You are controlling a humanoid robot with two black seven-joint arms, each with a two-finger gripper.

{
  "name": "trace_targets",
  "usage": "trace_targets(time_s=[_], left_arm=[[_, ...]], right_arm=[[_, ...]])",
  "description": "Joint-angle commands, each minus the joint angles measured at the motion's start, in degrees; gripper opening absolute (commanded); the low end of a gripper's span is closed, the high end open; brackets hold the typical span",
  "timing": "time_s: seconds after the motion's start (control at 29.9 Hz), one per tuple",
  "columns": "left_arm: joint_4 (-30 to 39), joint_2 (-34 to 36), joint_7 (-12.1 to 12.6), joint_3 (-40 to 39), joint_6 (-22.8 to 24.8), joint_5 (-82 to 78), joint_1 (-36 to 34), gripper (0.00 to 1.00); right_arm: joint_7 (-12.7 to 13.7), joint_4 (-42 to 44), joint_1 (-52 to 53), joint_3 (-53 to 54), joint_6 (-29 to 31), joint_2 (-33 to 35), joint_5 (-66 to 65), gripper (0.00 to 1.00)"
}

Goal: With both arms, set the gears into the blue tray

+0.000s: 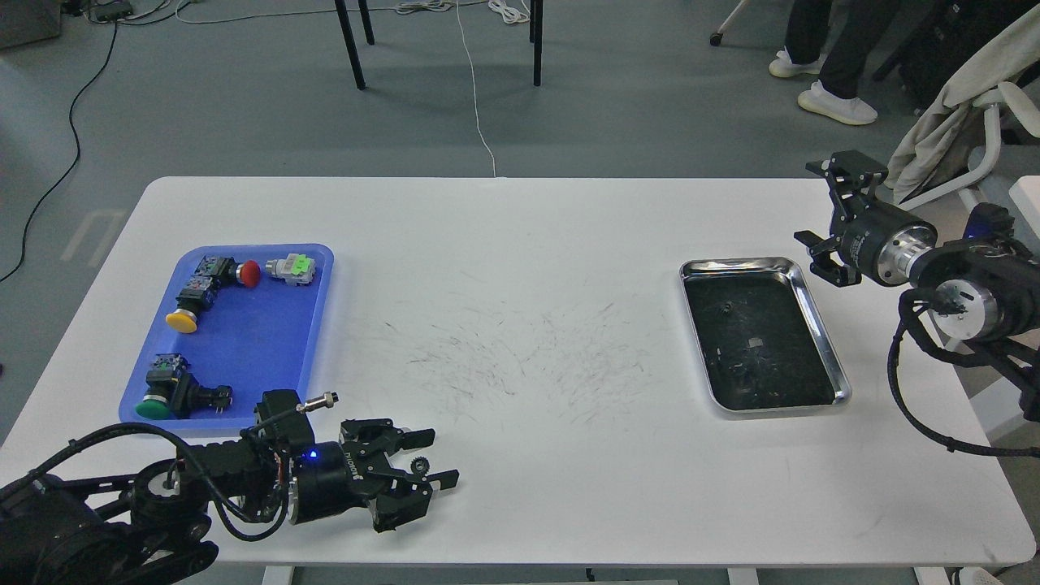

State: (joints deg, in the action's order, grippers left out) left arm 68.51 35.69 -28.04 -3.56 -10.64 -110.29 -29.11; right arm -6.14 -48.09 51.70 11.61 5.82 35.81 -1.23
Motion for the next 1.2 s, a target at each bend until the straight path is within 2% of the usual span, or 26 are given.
trace_targets(time_s=[0.0, 0.27, 0.87, 0.97, 1.07, 1.17], left_arm=[[0.3, 1.2, 0.0, 0.3, -0.5, 0.0, 0.7, 0.71], [0.8, 2.9, 0.0, 0.3, -1.7, 0.0, 1.7, 0.71], [0.3, 1.8, 0.0, -1.7, -2.3, 0.1, 2.6, 0.71], [0.3, 1.2, 0.0, -1.7, -3.8, 0.1, 2.6, 0.66], [0.3, 1.4, 0.0, -1.6, -3.8, 0.1, 2.6, 0.54], [0.2, 1.5, 0.0, -1.6, -3.9, 0.1, 2.7, 0.51]], right_arm=[[-0.3, 0.0, 0.0, 0.0, -0.1, -0.2, 0.0, 0.97], [-0.3, 0.0, 0.2, -0.1, -0.1, -0.2, -0.1, 0.97], [-0.2, 2.1, 1.0, -0.9, -0.2, -1.6, -0.1, 0.97], [-0.2, 2.2, 1.0, -1.0, -0.2, -1.9, -0.2, 0.97], [-0.2, 2.2, 1.0, -1.0, -0.3, -1.9, -0.2, 0.97], [-0.2, 2.3, 1.0, -1.1, -0.2, -1.9, -0.2, 0.97]])
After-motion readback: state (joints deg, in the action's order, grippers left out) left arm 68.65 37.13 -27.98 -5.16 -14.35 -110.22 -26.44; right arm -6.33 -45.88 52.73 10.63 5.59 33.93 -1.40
